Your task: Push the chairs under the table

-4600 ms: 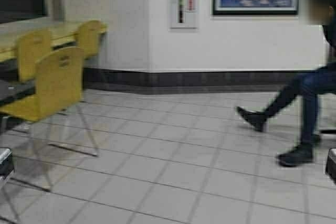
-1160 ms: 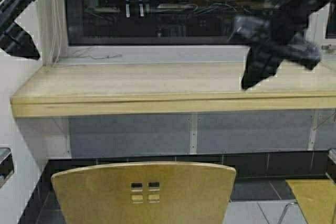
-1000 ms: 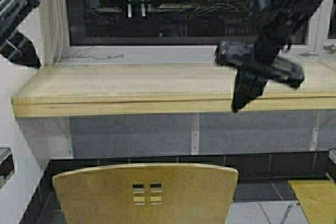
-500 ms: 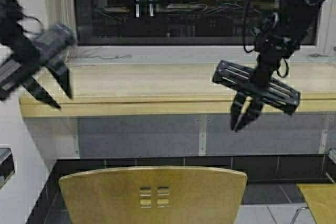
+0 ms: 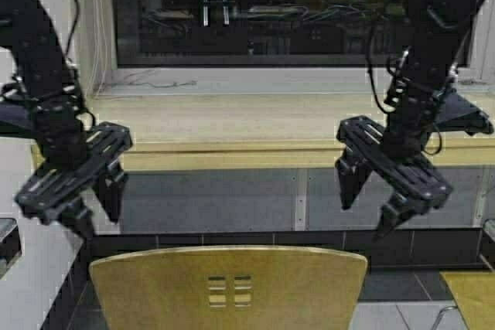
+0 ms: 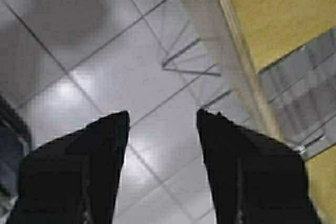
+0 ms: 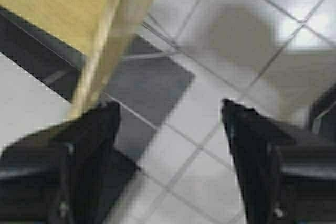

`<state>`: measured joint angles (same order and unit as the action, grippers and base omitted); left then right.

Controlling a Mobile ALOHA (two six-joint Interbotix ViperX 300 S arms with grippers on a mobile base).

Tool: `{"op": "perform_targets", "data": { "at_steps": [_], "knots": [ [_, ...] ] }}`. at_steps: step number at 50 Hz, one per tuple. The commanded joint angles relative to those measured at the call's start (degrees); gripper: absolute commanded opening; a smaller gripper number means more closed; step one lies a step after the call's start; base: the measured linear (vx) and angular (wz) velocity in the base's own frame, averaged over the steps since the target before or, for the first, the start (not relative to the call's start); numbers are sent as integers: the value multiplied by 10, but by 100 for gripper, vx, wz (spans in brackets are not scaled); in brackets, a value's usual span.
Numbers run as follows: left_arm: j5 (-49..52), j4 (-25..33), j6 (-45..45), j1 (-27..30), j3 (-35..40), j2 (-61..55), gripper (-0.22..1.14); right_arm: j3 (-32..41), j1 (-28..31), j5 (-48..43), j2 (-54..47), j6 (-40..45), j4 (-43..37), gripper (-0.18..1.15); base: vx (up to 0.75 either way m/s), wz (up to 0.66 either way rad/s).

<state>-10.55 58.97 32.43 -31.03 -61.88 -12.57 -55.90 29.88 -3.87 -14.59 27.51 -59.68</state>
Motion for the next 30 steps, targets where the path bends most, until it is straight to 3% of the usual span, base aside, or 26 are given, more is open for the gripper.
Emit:
{"op": "perform_targets", "data": {
  "at_steps": [1, 30],
  "knots": [
    [-11, 33, 18, -6, 34, -5, 80, 33, 5, -5, -1, 9, -34, 92, 0, 0],
    [-20, 52, 47, -14, 120, -116, 80, 116, 8, -4, -118, 11, -47, 92, 0, 0]
  ]
}}
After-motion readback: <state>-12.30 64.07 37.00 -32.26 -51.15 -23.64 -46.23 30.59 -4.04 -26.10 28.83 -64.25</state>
